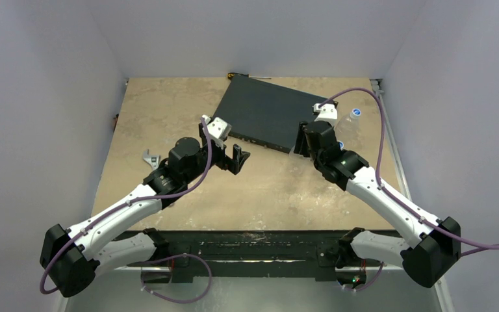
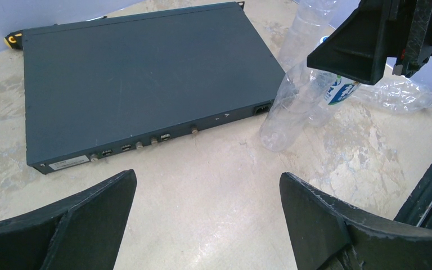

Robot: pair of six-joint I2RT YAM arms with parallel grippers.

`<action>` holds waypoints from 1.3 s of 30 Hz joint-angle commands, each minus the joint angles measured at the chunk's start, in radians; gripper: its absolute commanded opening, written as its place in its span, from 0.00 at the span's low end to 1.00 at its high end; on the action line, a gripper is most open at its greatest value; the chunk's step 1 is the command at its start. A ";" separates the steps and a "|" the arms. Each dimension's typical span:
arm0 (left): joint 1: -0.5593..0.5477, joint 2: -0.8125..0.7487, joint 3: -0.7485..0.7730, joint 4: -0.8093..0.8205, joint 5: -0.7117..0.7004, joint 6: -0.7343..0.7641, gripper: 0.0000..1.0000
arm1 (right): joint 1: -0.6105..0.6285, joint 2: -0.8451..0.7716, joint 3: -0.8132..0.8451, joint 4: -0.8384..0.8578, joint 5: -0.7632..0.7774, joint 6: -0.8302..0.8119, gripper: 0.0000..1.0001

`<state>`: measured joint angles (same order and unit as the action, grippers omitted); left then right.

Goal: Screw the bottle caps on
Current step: Place the plastic bottle at the center of the board, then reset both arms

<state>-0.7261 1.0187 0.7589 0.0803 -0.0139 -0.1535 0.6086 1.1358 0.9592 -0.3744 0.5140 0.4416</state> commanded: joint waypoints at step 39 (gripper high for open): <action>0.008 0.118 0.341 -0.343 -0.532 -0.212 1.00 | 0.008 -0.124 0.367 -0.089 -0.262 0.052 0.98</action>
<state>-0.7238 1.1389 1.0561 -0.2340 -0.4671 -0.3584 0.6106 1.0256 1.2919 -0.4999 0.3191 0.4755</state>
